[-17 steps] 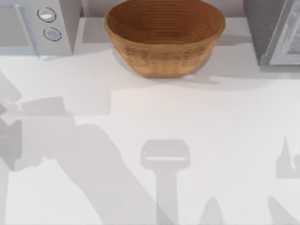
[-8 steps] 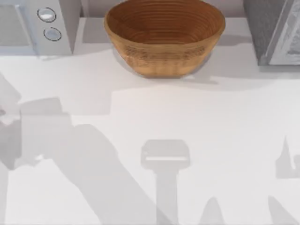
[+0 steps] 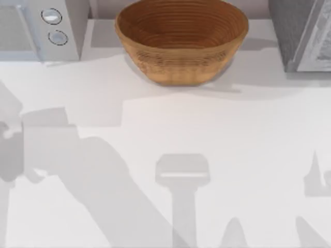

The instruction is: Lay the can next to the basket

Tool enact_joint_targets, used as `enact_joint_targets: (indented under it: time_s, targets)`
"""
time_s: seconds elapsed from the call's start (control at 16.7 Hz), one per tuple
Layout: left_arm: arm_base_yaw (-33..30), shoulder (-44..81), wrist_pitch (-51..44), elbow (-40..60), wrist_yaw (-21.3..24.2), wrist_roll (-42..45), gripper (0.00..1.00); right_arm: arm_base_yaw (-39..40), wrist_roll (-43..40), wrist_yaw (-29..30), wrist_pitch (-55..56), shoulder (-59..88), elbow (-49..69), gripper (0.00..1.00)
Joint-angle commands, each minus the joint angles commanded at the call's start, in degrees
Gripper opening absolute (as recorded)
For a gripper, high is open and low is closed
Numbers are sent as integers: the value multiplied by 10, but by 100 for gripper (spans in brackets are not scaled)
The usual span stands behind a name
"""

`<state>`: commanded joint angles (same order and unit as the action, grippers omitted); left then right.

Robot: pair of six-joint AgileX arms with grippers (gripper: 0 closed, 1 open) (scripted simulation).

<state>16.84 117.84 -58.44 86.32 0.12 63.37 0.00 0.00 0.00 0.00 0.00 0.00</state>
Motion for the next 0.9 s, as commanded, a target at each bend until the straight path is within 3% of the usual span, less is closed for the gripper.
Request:
enact_joint_targets:
  time_s: [0.12,0.66,0.9]
  targets:
    - [0,0,0,0,0,0,0,0,0,0,0,0,0,100]
    - [-2,-1,0,0,0,0,0,0,0,0,0,0,0,100]
    - [-34,5,-6,10,0,-60,0,0,0,0,0,0,0,100]
